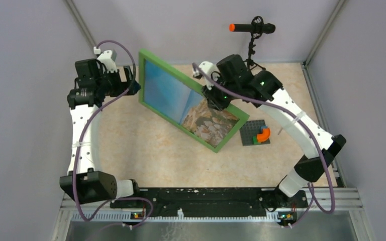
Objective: Take the photo out of the frame
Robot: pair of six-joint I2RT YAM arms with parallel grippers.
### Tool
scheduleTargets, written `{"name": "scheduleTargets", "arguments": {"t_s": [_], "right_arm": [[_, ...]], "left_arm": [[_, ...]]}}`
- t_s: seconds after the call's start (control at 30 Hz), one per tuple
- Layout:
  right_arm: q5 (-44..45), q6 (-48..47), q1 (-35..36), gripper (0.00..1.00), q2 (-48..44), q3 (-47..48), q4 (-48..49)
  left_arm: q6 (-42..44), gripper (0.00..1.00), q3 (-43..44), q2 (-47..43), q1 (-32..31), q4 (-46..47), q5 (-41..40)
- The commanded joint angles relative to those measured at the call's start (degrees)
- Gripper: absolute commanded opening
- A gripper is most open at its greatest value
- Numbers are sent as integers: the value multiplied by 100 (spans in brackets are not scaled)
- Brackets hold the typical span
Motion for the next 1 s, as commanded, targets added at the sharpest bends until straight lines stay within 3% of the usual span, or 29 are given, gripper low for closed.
{"name": "scheduleTargets", "arguments": {"t_s": [0.0, 0.17, 0.3, 0.67, 0.9, 0.97], "right_arm": [[2007, -1350, 580, 0, -192, 288, 1537], [2977, -1865, 1173, 0, -139, 136, 2333], [3748, -2510, 1615, 0, -304, -689, 3288], [4646, -3382, 2409, 0, -951, -4231, 6087], [4778, -3239, 2772, 0, -885, -5435, 6976], [4785, -3175, 2822, 5, -802, -5706, 7135]], "left_arm": [[-20, 99, 808, 368, 443, -33, 53], [-61, 99, 1747, 909, 849, -119, 16], [-65, 99, 1903, 1011, 937, 39, -135], [112, 99, 972, 785, 975, 424, 13], [316, 99, 399, 662, 972, 708, 139], [363, 99, 190, 616, 973, 796, 283]]}}
